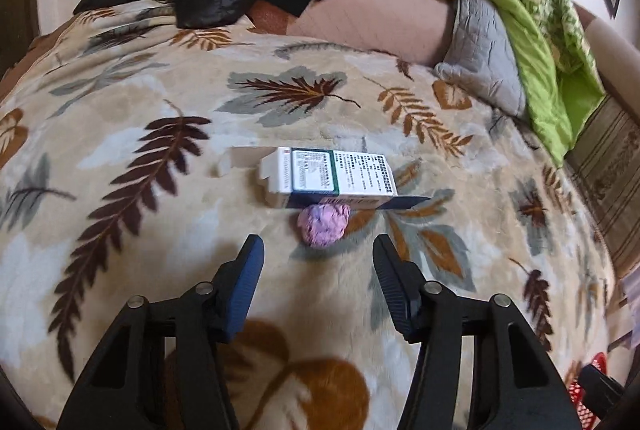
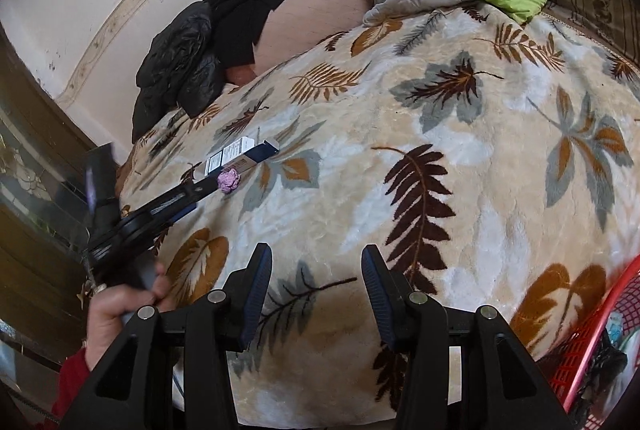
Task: Collect trash
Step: 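Grasp the purple foil wrapper with the left gripper while the right approaches the white box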
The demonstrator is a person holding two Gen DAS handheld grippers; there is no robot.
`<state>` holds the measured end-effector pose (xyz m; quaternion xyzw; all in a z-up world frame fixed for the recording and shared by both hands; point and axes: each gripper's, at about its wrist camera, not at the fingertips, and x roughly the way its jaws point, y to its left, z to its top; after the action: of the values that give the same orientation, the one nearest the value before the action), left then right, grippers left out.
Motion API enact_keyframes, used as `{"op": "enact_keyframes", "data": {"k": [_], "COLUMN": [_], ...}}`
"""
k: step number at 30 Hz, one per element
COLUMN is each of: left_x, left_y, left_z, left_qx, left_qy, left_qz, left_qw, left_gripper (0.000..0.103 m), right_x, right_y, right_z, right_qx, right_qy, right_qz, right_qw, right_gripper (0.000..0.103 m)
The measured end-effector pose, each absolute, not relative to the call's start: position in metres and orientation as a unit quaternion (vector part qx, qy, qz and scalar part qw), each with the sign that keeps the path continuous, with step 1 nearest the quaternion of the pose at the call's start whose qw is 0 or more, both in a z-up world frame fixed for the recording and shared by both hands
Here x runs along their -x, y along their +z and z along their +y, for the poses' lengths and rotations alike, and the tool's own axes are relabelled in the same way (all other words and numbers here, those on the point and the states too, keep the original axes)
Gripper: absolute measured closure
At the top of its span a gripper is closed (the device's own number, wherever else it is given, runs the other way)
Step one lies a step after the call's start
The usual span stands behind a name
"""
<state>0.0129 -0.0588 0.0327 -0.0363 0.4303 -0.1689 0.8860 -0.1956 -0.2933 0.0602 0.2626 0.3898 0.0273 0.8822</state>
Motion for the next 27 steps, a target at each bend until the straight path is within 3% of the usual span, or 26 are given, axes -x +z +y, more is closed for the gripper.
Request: {"op": "enact_keyframes", "data": {"k": [3,8,15,22,27], "left_x": [-0.028,-0.041,-0.022,-0.029,-0.035], "left_y": [0.023,0.015,0.034,0.048,0.052], "left_z": [-0.066,-0.066,-0.039,0.01,0.028], "left_qx": [0.023,0.032,0.037,0.067,0.08], "left_qy": [-0.152,-0.16,-0.161,-0.123,-0.109], "left_qz": [0.437,0.451,0.441,0.427,0.419], "left_qw": [0.886,0.877,0.882,0.894,0.898], "left_gripper": [0.05,0.075,0.075,0.075,0.075], "right_x": [0.197,0.195,0.151,0.04,-0.034], "right_y": [0.061,0.061,0.063,0.088,0.064], "right_z": [-0.294,-0.295,-0.279,-0.247,-0.23], "right_qx": [-0.262,-0.263,-0.243,-0.193,-0.186], "right_qy": [0.03,0.033,0.079,0.112,0.107], "right_qz": [0.388,0.391,0.408,0.383,0.411], "right_qw": [0.883,0.881,0.877,0.896,0.886], "right_gripper": [0.053,0.053,0.053,0.052,0.053]}}
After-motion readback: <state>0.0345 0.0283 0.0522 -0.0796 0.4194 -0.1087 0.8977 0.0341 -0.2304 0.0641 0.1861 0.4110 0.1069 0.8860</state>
